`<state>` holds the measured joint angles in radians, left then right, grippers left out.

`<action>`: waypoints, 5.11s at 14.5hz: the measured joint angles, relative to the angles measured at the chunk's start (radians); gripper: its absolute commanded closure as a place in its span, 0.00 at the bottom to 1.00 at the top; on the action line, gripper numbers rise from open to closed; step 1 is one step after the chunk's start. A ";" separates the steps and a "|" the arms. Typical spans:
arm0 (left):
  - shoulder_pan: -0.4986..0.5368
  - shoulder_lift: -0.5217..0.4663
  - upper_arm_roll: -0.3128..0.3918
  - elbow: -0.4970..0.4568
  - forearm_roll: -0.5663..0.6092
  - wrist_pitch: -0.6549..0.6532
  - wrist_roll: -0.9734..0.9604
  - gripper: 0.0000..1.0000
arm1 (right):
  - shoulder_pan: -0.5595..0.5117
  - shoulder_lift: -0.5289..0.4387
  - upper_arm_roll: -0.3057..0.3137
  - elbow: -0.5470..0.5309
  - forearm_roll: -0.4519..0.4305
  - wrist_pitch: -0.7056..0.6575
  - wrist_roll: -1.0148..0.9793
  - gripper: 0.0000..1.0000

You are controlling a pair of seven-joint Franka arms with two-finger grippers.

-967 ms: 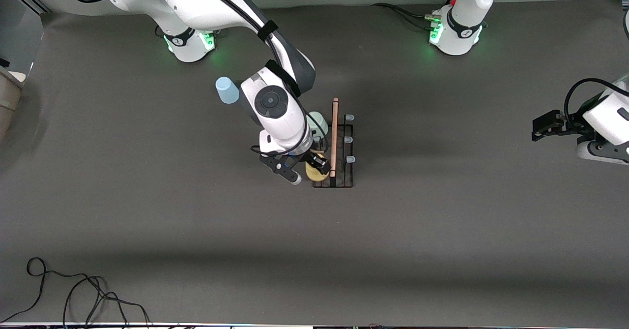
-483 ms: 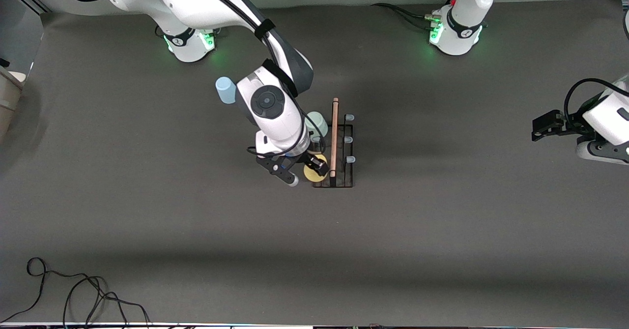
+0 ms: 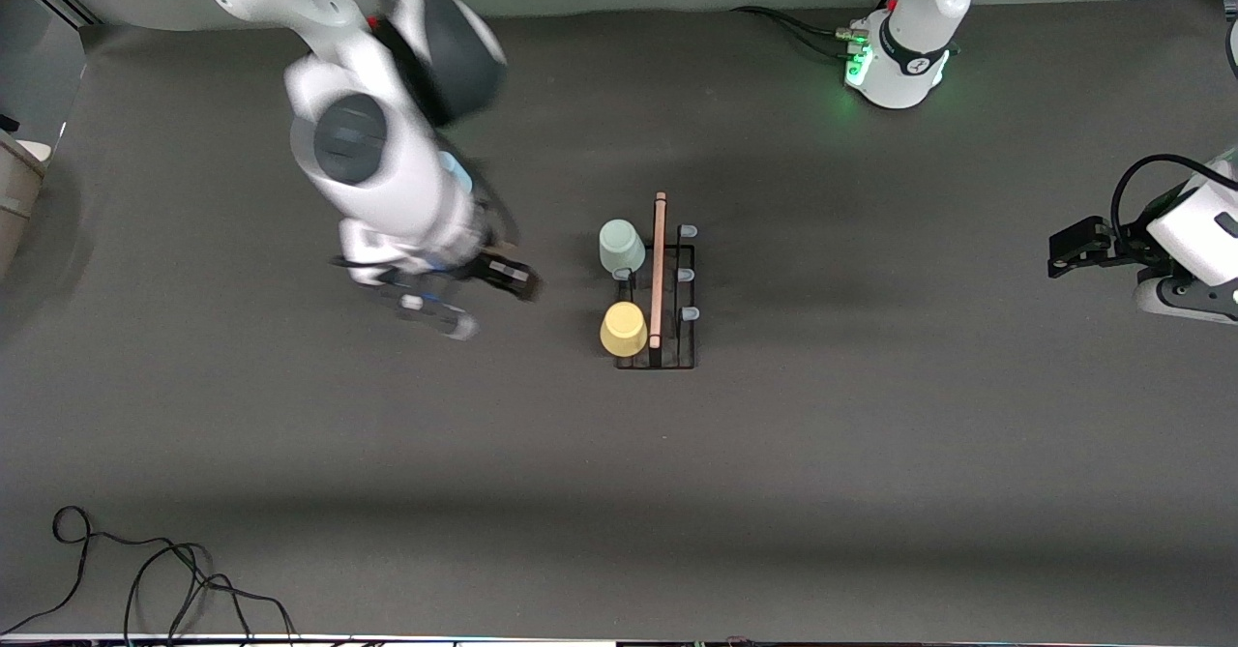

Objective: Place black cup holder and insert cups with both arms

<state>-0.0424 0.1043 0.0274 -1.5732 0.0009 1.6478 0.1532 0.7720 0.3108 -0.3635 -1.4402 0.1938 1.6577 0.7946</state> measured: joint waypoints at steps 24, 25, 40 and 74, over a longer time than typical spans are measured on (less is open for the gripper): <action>0.000 -0.060 0.002 -0.107 0.007 0.098 0.002 0.00 | 0.004 -0.168 -0.400 -0.027 -0.028 -0.213 -0.563 0.00; 0.000 -0.060 0.002 -0.107 0.007 0.099 0.002 0.00 | 0.003 -0.168 -0.401 -0.027 -0.028 -0.213 -0.563 0.00; 0.000 -0.057 0.002 -0.107 0.007 0.099 0.002 0.00 | -0.778 -0.213 0.375 -0.029 -0.078 -0.215 -0.564 0.00; 0.024 -0.059 0.000 -0.096 0.007 0.096 0.002 0.00 | -0.778 -0.285 0.401 -0.150 -0.183 -0.072 -0.646 0.00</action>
<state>-0.0182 0.0455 0.0277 -1.6690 0.0081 1.7441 0.1549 -0.0056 0.0253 0.0374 -1.5906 0.0110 1.5856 0.1490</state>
